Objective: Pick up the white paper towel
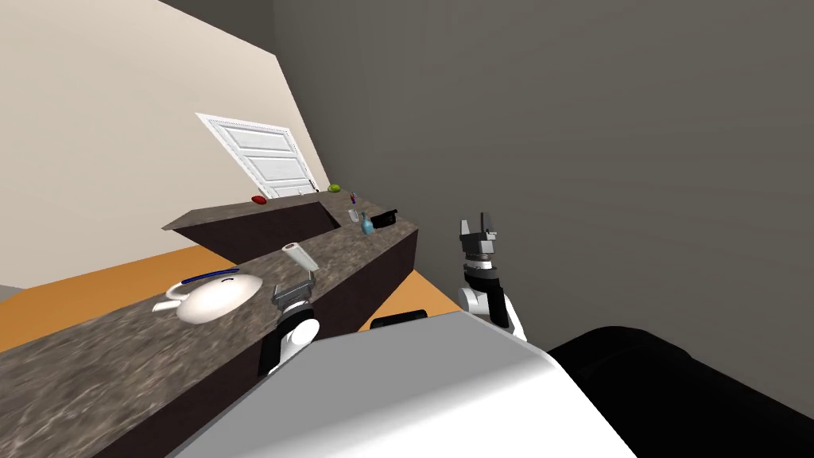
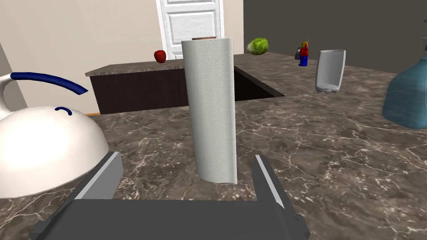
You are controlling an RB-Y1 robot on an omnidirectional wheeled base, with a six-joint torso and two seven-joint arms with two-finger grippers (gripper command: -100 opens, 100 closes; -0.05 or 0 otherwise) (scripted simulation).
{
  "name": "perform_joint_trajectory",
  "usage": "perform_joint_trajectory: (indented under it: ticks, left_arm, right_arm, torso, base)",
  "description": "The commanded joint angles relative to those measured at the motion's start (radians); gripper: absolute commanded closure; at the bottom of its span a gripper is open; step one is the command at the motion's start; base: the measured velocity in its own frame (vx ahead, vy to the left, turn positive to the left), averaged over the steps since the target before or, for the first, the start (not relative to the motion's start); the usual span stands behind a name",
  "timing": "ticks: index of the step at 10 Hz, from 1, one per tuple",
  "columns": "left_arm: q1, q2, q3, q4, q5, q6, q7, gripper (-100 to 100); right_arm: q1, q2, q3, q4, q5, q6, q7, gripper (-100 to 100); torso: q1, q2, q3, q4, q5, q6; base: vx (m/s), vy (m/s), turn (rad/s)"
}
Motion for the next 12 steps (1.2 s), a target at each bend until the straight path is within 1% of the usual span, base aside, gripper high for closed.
perform_joint_trajectory:
  ticks: [1,3,4,6,7,8,9,10,11,12]
  left_arm:
    - [-0.022,-0.007,0.027,0.031,0.032,0.011,0.005,-100]
    - [-0.041,-0.014,0.053,0.061,0.062,0.015,0.014,-100]
    - [-0.056,-0.019,0.073,0.083,0.083,0.018,0.020,-100]
    - [-0.071,-0.022,0.091,0.097,0.097,0.020,0.024,-100]
    - [-0.063,-0.023,0.084,0.088,0.092,0.020,0.021,-100]
    - [-0.065,-0.023,0.085,0.088,0.093,0.021,0.021,0]
    - [-0.111,0.003,0.067,0.138,0.110,0.011,0.023,-100]
    - [-0.140,0.029,0.049,0.163,0.127,0.002,0.025,-100]
    - [-0.158,0.029,0.049,0.192,0.127,0.002,0.025,-100]
    - [-0.192,0.054,0.031,0.226,0.145,-0.008,0.028,-100]
  right_arm:
    - [0.000,0.000,0.000,0.000,0.000,0.000,0.000,0]
    - [0.000,0.000,0.000,0.000,0.000,0.000,0.000,0]
    - [0.000,0.000,0.000,0.000,0.000,0.000,0.000,0]
    - [0.000,0.000,0.000,0.000,0.000,0.000,0.000,0]
    - [0.000,0.000,0.000,0.000,0.000,0.000,0.000,0]
    - [0.000,0.000,0.000,0.000,0.000,0.000,0.000,0]
    - [0.000,0.000,0.000,0.000,0.000,0.000,0.000,0]
    - [0.000,0.000,0.000,0.000,0.000,0.000,0.000,0]
    - [0.000,0.000,0.000,0.000,0.000,0.000,0.000,0]
    - [0.000,0.000,0.000,0.000,0.000,0.000,0.000,0]
  torso:
    - [0.000,0.000,0.000,0.000,0.000,0.000]
    - [0.002,-0.001,-0.001,0.000,0.000,0.000]
    - [0.001,-0.001,-0.001,0.000,0.000,0.000]
    - [0.006,-0.002,-0.001,-0.001,0.001,0.000]
    - [0.007,-0.004,-0.002,-0.001,0.002,0.000]
    - [0.002,0.003,0.001,0.000,0.001,-0.001]
    - [-0.001,0.006,0.003,0.001,0.000,0.000]
    - [-0.001,0.008,0.005,0.002,0.000,0.000]
    - [-0.002,0.010,0.006,0.002,0.000,0.000]
    - [-0.002,0.011,0.006,0.002,0.000,0.000]
  base:
    - [0.125,0.024,-0.094]
    - [0.132,0.031,-0.097]
    - [0.150,0.065,-0.094]
    - [0.166,0.117,-0.056]
    - [0.037,0.022,-0.009]
    - [0.000,0.000,0.000]
    - [-0.023,-0.010,0.066]
    - [-0.053,-0.025,0.113]
    - [-0.048,-0.022,0.041]
    - [-0.046,-0.024,0.064]
